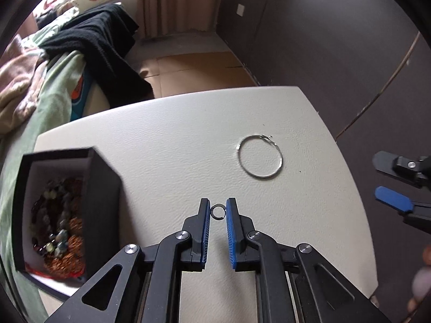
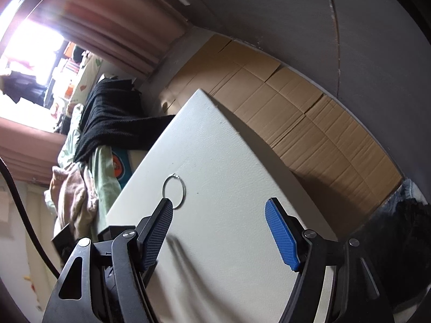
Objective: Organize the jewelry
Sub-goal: 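Carry the small ring over the box with left while right grasps the silver hoop earring, then open the left gripper over the box while right carries the hoop earring in and releases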
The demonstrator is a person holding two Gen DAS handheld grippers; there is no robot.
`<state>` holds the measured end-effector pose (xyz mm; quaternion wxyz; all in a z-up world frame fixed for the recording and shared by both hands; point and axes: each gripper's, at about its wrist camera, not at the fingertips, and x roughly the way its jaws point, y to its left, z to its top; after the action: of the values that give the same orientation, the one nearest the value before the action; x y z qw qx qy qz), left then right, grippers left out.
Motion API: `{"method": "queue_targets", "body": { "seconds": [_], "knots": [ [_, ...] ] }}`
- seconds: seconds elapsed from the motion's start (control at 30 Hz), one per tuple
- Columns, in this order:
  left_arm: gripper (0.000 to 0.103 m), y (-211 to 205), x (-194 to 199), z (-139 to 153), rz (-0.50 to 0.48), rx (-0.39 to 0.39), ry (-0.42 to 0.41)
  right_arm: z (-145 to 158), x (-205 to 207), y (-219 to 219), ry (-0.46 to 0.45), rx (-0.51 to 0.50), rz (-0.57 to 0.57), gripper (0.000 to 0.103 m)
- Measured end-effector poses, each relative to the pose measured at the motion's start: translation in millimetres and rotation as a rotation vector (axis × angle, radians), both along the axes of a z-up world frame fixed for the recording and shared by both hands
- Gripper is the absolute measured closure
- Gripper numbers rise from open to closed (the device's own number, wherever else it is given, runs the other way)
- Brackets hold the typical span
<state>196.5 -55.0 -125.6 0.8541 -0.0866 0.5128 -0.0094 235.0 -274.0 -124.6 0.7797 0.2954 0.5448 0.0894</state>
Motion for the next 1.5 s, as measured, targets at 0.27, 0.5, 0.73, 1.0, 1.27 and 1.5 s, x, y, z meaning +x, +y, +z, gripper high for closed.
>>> {"method": "queue_targets", "body": {
  "seconds": [0.27,0.5,0.73,1.0,1.27,1.5],
  "knots": [
    [0.091,42,-11,22,0.055,-0.102,-0.075,1,6,33,-0.068,-0.080,0.060,0.052],
    [0.091,68,-18,36,0.072,-0.167,-0.110,3,18,68,-0.130,-0.145,0.114,0.060],
    [0.091,103,-31,52,0.126,-0.195,-0.157,-1,33,106,-0.189,-0.310,0.251,0.060],
    [0.091,139,-40,51,0.204,-0.185,-0.157,-10,51,129,-0.224,-0.478,0.385,0.067],
    [0.091,152,-38,47,0.233,-0.199,-0.148,-23,47,146,-0.244,-0.599,0.453,0.092],
    [0.091,154,-42,50,0.231,-0.203,-0.154,-21,44,126,-0.227,-0.497,0.387,0.100]
  ]
}}
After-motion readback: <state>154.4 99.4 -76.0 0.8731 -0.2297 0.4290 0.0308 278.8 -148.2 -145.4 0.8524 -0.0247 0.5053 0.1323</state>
